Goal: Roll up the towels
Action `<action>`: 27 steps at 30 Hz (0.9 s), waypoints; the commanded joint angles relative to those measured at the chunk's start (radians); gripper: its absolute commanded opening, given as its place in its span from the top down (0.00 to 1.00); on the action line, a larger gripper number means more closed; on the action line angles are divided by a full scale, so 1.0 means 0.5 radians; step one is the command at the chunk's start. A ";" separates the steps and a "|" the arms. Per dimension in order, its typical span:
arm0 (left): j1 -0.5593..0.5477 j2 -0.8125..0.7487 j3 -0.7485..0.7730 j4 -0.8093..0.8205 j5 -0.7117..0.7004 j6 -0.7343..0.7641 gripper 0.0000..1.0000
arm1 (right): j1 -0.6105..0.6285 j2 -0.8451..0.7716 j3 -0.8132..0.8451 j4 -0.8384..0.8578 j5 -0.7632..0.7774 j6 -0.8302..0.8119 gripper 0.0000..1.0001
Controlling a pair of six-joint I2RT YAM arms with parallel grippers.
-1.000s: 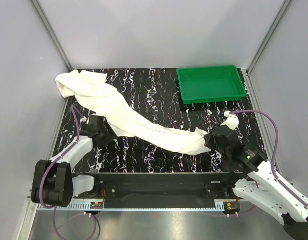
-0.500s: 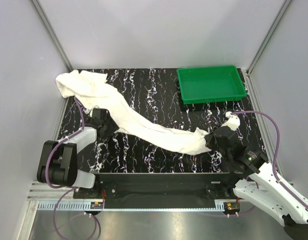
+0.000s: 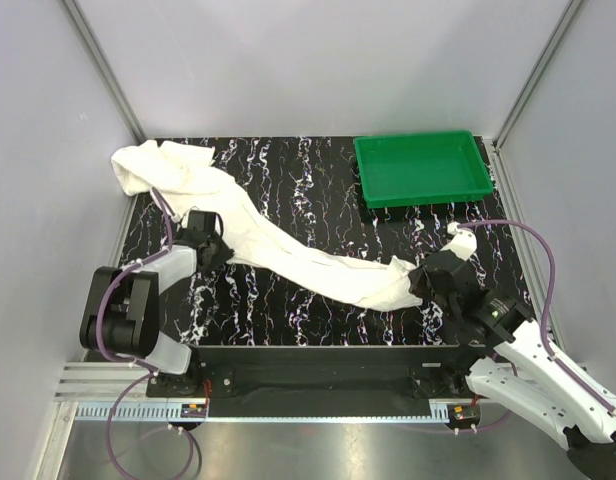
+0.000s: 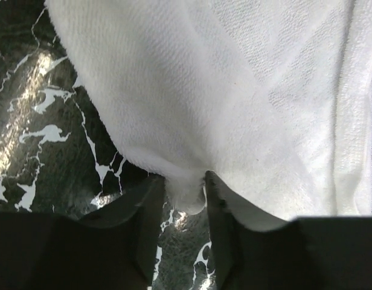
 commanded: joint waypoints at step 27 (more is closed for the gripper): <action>-0.003 -1.664 1.097 -1.691 -0.187 0.294 0.96 | 0.005 -0.509 0.680 -0.124 0.247 -0.200 1.00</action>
